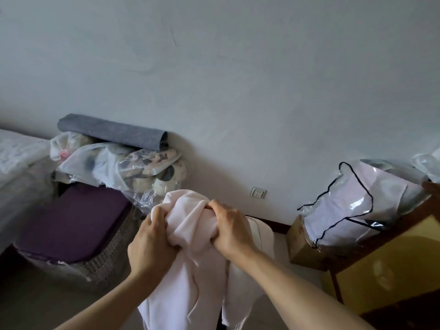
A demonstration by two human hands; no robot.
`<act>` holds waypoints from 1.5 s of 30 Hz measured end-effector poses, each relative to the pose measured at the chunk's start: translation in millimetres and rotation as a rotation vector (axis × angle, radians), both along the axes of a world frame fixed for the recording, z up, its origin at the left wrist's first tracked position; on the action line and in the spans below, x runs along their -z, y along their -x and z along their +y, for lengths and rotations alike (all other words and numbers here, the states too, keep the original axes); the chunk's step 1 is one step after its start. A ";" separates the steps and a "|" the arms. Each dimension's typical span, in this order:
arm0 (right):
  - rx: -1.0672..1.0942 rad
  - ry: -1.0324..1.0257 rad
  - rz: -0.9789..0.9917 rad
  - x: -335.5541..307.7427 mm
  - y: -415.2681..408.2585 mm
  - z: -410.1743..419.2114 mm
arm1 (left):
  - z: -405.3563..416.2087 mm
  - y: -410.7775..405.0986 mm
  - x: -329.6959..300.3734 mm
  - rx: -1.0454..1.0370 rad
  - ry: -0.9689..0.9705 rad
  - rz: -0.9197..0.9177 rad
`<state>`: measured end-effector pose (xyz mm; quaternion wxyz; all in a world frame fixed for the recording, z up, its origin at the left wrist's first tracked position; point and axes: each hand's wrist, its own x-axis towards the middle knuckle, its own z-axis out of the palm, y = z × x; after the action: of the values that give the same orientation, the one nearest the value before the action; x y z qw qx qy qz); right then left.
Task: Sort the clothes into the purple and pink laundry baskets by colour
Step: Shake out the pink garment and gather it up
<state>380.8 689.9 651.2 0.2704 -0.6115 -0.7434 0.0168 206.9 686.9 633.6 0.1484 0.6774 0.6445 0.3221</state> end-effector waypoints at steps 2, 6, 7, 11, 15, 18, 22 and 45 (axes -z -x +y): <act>-0.017 -0.041 0.016 15.8 -2.8 10.1 | 4.7 -5.5 15.8 -0.038 0.001 -0.018; -0.046 -0.089 0.057 43.1 -2.4 25.8 | 12.2 -10.5 48.7 -0.084 0.006 -0.069; -0.057 -0.100 0.055 49.9 -1.1 29.5 | 12.9 -10.1 56.7 -0.109 0.014 -0.075; -0.093 -0.077 0.020 87.6 9.5 44.5 | 15.2 -2.9 95.5 -0.188 0.009 -0.137; -0.089 -0.031 0.004 133.9 18.0 54.0 | 19.0 0.0 142.8 -0.230 0.035 -0.223; -0.070 0.006 0.012 176.2 15.3 54.4 | 20.5 -5.4 187.1 -0.244 0.096 -0.276; -0.039 0.121 0.062 235.5 2.9 41.2 | 17.2 -13.5 247.3 -0.183 0.188 -0.325; 0.034 1.016 -0.021 407.3 -0.5 39.5 | 27.3 -11.2 427.6 0.013 0.872 0.078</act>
<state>381.3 729.4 243.9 -0.0686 -0.6779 -0.6339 0.3659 218.2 714.1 206.1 0.3979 0.5672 0.7211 -0.0070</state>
